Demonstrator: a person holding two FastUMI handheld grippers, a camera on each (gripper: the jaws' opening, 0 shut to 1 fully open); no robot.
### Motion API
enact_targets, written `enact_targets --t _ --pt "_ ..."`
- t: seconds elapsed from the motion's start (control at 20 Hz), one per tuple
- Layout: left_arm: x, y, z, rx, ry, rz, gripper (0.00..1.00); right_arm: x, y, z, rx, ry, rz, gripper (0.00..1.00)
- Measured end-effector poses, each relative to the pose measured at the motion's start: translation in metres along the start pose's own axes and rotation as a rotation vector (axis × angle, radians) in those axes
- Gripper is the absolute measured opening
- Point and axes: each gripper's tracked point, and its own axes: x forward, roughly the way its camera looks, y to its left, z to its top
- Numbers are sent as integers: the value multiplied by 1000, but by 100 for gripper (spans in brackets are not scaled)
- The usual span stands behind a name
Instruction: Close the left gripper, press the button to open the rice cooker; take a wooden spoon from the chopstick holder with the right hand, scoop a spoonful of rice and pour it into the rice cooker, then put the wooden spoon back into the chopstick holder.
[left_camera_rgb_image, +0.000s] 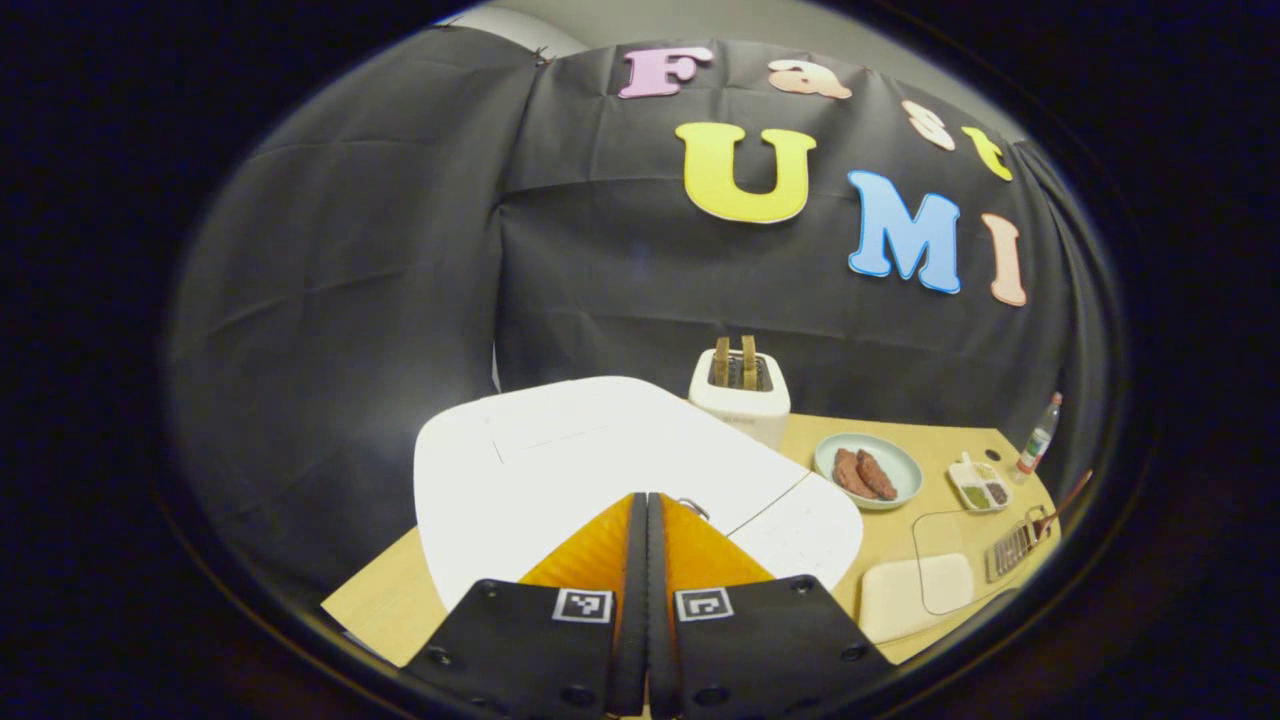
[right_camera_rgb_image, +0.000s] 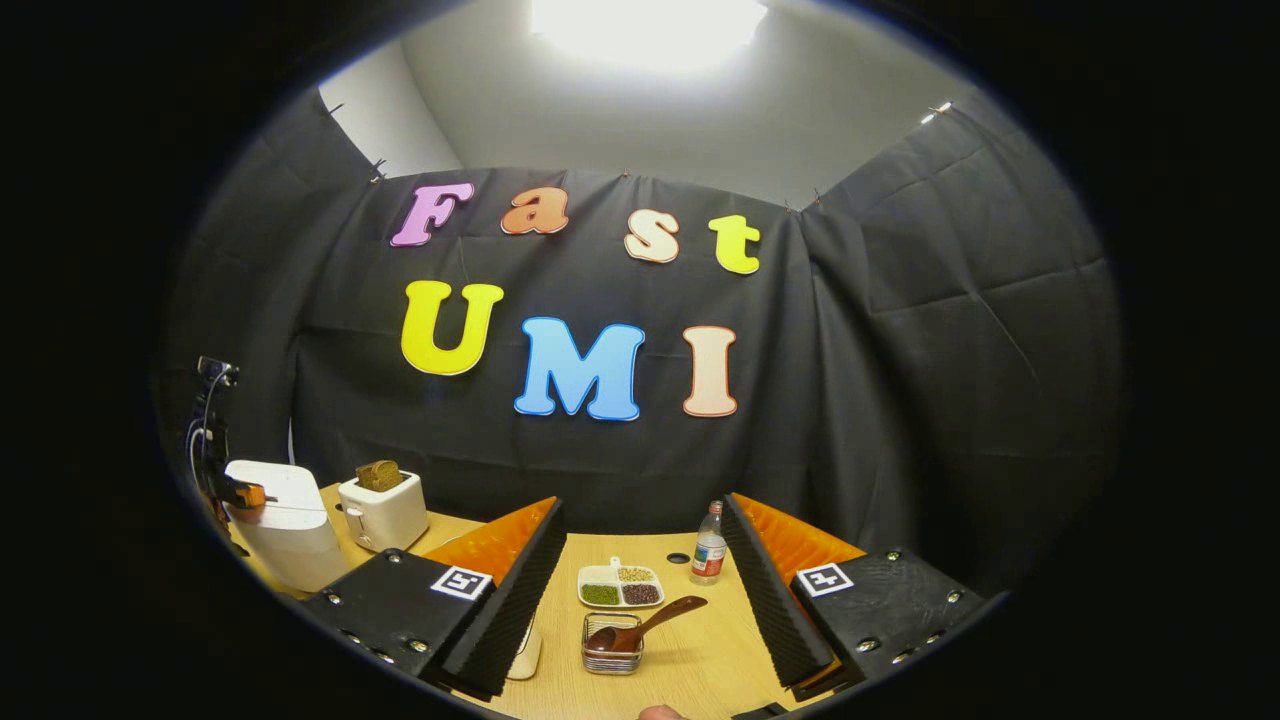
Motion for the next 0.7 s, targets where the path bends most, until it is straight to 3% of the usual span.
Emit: enact_targets --t 0.2,0.45,0.7 --pt "-6 1 15 24 -40 10 9 5 5 0 10 -6 27 95" --pt "-51 -1 99 147 -258 51 9 19 1 -3 58 3 41 95" --pt "-118 -22 163 124 -439 22 9 42 -10 -7 76 -5 39 95"
